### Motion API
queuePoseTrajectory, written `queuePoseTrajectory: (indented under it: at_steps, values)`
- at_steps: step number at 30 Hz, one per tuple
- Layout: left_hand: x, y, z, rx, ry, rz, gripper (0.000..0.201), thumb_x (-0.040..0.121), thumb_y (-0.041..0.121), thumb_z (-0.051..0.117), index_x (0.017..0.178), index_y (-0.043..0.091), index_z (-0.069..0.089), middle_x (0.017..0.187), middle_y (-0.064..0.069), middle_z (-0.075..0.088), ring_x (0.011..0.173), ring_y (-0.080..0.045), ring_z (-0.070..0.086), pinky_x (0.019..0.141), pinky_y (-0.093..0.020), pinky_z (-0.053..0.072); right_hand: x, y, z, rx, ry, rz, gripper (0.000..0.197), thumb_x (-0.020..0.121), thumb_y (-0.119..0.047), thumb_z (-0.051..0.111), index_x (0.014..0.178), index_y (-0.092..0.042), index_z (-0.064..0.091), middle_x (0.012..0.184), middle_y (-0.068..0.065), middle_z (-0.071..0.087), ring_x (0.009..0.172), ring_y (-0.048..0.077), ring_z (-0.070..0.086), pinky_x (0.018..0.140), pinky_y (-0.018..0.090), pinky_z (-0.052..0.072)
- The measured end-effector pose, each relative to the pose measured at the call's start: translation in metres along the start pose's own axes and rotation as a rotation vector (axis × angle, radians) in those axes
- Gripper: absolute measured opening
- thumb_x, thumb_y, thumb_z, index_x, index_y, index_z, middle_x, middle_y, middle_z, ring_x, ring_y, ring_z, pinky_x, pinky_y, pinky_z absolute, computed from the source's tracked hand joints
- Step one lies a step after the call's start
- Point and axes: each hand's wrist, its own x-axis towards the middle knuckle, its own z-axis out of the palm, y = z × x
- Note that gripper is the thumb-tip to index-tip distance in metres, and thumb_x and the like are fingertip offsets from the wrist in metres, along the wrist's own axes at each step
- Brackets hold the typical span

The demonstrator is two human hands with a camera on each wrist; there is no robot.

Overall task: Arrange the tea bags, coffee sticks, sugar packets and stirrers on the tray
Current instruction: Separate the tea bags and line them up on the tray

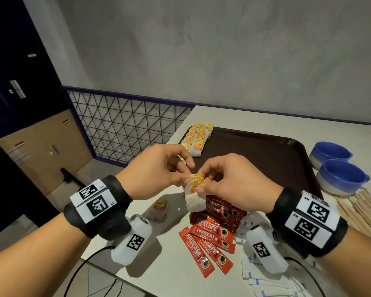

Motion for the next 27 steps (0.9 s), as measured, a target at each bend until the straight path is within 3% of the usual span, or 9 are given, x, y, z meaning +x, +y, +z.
queuePoseTrajectory:
  at_steps: [5, 8, 11, 13, 17, 22, 24, 27]
  values:
    - [0.0, -0.016, -0.018, -0.004, -0.101, -0.089, 0.03, 0.086, 0.007, 0.081, 0.11, 0.021, 0.07, 0.099, -0.002, 0.076, 0.089, -0.026, 0.071, 0.086, -0.037, 0.06, -0.001, 0.002, 0.0, -0.03, 0.001, 0.02, 0.005, 0.09, -0.027, 0.077, 0.092, -0.031, 0.076, 0.083, -0.009, 0.072, 0.074, 0.002, 0.064, 0.064, 0.014, 0.048]
    - [0.001, -0.037, -0.027, 0.357, -0.2, -0.218, 0.026, 0.086, 0.016, 0.079, 0.103, 0.033, 0.07, 0.098, 0.015, 0.073, 0.085, -0.013, 0.07, 0.083, -0.031, 0.055, -0.002, 0.004, -0.001, -0.043, 0.014, 0.009, 0.005, 0.09, -0.025, 0.076, 0.089, -0.03, 0.076, 0.081, -0.009, 0.071, 0.069, 0.002, 0.061, 0.061, 0.012, 0.047]
    - [-0.002, -0.048, -0.018, 0.666, -0.283, -0.339, 0.029, 0.081, 0.031, 0.079, 0.107, 0.038, 0.068, 0.097, 0.02, 0.066, 0.083, 0.001, 0.061, 0.076, -0.022, 0.047, -0.003, 0.004, -0.002, -0.021, 0.027, 0.009, 0.006, 0.086, -0.03, 0.081, 0.09, -0.031, 0.075, 0.087, -0.008, 0.07, 0.079, 0.009, 0.065, 0.065, 0.015, 0.051]
    - [-0.003, -0.051, -0.008, 0.729, -0.315, -0.351, 0.037, 0.08, 0.034, 0.079, 0.115, 0.037, 0.066, 0.103, 0.018, 0.062, 0.091, -0.002, 0.059, 0.077, -0.019, 0.047, -0.003, 0.004, -0.002, -0.031, 0.039, 0.007, 0.012, 0.083, -0.035, 0.084, 0.092, -0.032, 0.075, 0.09, -0.009, 0.068, 0.082, 0.007, 0.065, 0.067, 0.016, 0.05]
    - [-0.001, -0.051, 0.004, 0.771, -0.355, -0.333, 0.039, 0.084, 0.024, 0.077, 0.119, 0.031, 0.062, 0.107, 0.013, 0.067, 0.094, -0.009, 0.062, 0.073, -0.014, 0.047, -0.002, 0.005, -0.002, -0.038, 0.033, 0.021, 0.014, 0.083, -0.035, 0.085, 0.093, -0.032, 0.075, 0.092, -0.011, 0.066, 0.083, 0.005, 0.064, 0.068, 0.015, 0.047]
    - [-0.002, -0.054, 0.005, 0.812, -0.356, -0.326, 0.021, 0.085, 0.026, 0.074, 0.105, 0.029, 0.068, 0.101, 0.009, 0.067, 0.09, -0.012, 0.062, 0.068, -0.019, 0.045, -0.004, 0.004, -0.003, -0.045, 0.018, 0.042, 0.015, 0.083, -0.035, 0.085, 0.094, -0.033, 0.075, 0.093, -0.012, 0.065, 0.084, 0.005, 0.064, 0.068, 0.014, 0.045]
    - [-0.004, -0.054, 0.002, 0.762, -0.317, -0.306, 0.012, 0.084, 0.026, 0.074, 0.092, 0.031, 0.066, 0.091, 0.011, 0.067, 0.084, -0.01, 0.061, 0.066, -0.02, 0.043, -0.004, 0.004, -0.003, -0.054, 0.013, 0.041, 0.015, 0.083, -0.036, 0.084, 0.094, -0.034, 0.075, 0.095, -0.013, 0.065, 0.085, 0.004, 0.063, 0.069, 0.014, 0.045]
    - [-0.008, -0.053, -0.005, 0.633, -0.245, -0.295, 0.014, 0.082, 0.028, 0.078, 0.081, 0.031, 0.064, 0.078, 0.015, 0.066, 0.077, -0.005, 0.062, 0.064, -0.02, 0.043, -0.005, 0.001, -0.004, -0.057, -0.012, 0.042, 0.014, 0.083, -0.038, 0.083, 0.094, -0.034, 0.076, 0.097, -0.015, 0.067, 0.087, 0.003, 0.063, 0.07, 0.015, 0.045]
